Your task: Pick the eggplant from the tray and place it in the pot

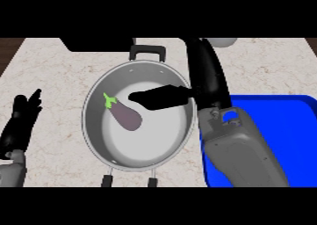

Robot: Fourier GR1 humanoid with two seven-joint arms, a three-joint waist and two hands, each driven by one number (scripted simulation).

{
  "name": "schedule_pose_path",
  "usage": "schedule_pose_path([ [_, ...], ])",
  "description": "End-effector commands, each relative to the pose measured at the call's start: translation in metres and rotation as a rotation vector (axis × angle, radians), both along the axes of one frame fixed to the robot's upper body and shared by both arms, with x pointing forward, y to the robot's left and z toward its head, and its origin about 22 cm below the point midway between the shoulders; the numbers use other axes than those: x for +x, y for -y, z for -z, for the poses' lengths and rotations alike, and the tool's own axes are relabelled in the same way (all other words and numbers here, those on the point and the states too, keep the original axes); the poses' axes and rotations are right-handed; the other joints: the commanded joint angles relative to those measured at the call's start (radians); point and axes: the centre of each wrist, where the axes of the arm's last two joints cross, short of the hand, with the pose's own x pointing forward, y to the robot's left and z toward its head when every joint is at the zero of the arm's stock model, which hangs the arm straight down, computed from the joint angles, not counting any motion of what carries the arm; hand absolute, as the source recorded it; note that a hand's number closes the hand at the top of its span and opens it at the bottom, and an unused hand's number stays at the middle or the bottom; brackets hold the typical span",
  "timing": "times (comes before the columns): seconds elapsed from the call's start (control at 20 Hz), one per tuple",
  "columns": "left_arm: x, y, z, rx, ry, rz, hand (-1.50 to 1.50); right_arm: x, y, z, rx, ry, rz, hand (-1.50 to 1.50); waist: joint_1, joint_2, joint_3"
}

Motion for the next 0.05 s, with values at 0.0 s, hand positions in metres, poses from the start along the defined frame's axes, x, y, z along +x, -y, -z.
schedule_pose_path([
  [0.0, -0.0134, 0.0026, 0.0057, 0.017, 0.002, -0.011, 0.0, -0.0044, 0.0345, -0.0018, 0.111, 0.025, 0.101, -1.5, -0.006, -0.004, 0.0],
])
